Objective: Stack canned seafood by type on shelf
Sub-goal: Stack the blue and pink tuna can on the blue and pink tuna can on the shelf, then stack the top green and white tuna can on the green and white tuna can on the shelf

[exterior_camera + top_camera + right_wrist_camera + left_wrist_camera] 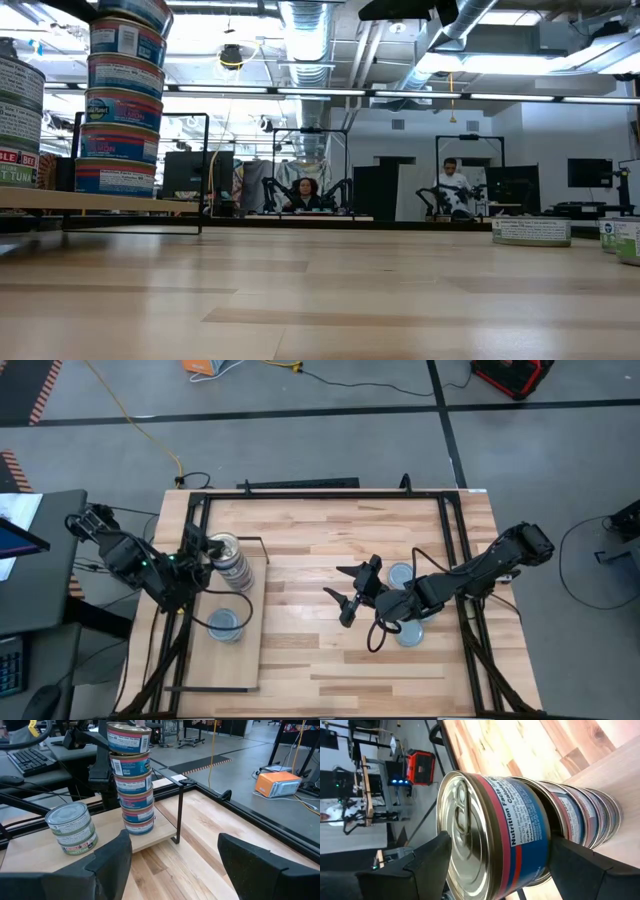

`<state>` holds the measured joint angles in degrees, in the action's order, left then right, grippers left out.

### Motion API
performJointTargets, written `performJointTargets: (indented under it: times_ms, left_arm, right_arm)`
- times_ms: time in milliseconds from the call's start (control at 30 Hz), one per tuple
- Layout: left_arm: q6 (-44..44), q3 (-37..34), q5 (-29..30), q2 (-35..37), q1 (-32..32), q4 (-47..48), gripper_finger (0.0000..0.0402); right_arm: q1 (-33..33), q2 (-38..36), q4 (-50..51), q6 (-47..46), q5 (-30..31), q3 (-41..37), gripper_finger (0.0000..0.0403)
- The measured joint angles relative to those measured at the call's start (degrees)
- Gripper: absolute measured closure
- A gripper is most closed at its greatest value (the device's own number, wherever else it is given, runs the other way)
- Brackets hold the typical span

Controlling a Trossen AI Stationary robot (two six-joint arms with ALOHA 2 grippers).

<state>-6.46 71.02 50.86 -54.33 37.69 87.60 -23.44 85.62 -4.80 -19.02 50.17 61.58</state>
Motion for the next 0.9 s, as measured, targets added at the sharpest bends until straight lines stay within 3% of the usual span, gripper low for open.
performJointTargets:
  times_ms: [267, 600, 900]
  left_arm:
    - [0.3, 5.0, -4.1, -1.2, 0.0, 0.3, 0.0107]
    - [1.2, 5.1, -6.1, -1.2, 0.0, 0.2, 0.0107]
    - [-3.8, 5.1, -4.8, -1.2, 0.0, -10.0, 0.0107]
  right_arm:
    - [0.0, 0.0, 0.0, 0.0, -0.1, 0.0, 0.0082]
    - [0.0, 0.0, -0.2, 0.0, -0.2, 0.0, 0.0082]
    - [0.3, 0.0, 2.0, -3.4, -3.7, 0.0, 0.0082]
